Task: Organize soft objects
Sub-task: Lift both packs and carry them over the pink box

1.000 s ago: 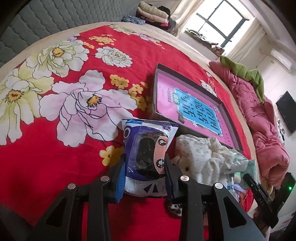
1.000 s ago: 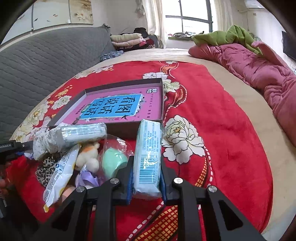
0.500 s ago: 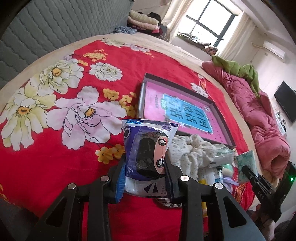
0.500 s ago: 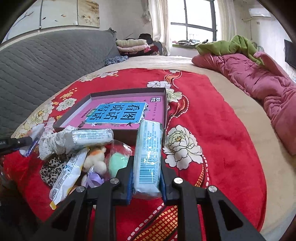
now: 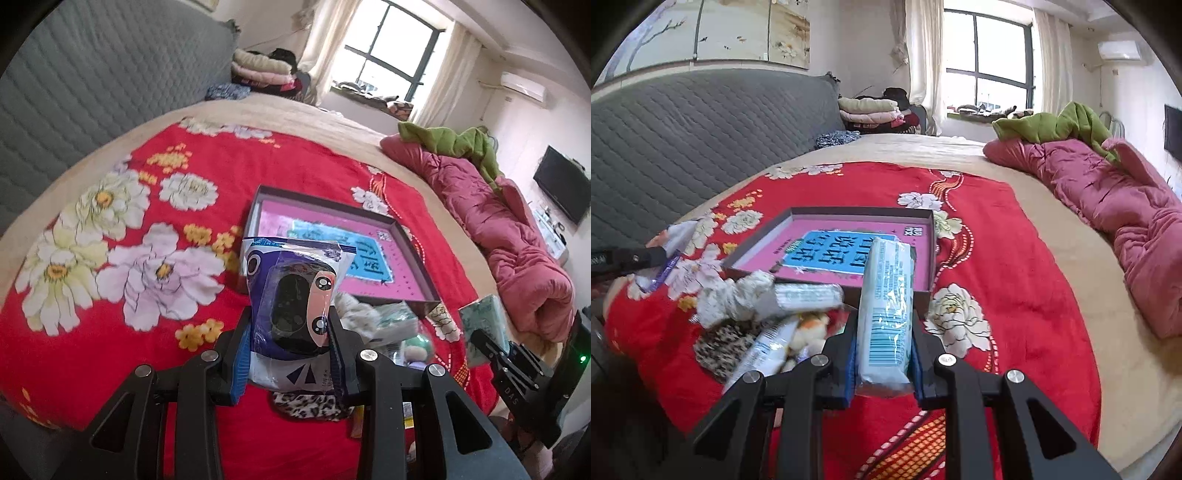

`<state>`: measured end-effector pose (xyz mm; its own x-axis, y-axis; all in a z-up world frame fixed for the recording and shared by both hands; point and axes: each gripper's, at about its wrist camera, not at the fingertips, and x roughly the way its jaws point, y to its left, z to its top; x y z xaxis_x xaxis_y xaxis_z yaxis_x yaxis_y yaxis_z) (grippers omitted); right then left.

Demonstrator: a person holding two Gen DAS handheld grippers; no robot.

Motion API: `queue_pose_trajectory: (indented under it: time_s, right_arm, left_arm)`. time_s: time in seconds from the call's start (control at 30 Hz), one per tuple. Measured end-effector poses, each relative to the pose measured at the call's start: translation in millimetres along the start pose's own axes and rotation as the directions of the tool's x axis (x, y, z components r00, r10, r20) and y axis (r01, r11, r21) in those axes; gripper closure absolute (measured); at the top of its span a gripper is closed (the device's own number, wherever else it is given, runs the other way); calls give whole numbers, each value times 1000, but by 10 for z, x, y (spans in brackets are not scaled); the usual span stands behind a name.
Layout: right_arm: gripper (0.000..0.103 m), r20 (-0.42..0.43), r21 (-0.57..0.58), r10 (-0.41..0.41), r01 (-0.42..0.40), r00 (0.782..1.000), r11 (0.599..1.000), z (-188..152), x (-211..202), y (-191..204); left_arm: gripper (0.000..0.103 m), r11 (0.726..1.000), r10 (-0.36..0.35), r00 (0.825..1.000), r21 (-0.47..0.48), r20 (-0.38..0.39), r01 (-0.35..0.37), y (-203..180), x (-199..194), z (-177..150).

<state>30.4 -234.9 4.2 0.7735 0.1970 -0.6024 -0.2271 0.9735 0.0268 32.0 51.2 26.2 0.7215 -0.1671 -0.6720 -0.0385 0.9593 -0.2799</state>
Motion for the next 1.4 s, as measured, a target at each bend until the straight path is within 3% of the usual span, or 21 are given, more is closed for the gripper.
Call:
queue_pose_trajectory:
  time_s: [0.2,0.73,1.07,1.23,1.4]
  right_arm:
    - [80,44,25,38,-39,998,999,203,-158,57]
    - [80,89,36,49,-52,995,998,618,-269,85]
    - [80,94,48,46,-50,994,998,863,-121,163]
    - [80,93,58,25,-30,995,998,977,7,185]
    - [80,73,56,1,-5,997,998,1026,163,210]
  left_arm:
    - [66,1000,5,1000,20,18,-6,-223,-24,198]
    - [66,999,-30,999,22,16,30,-611,108,594]
    - [66,1000,0,1000,-2,21,0,-682,243,845]
    - [66,998,-19,999,59,30,18,-783,367,869]
    - [66,997,-52,999,61,7,51,-733,552,829]
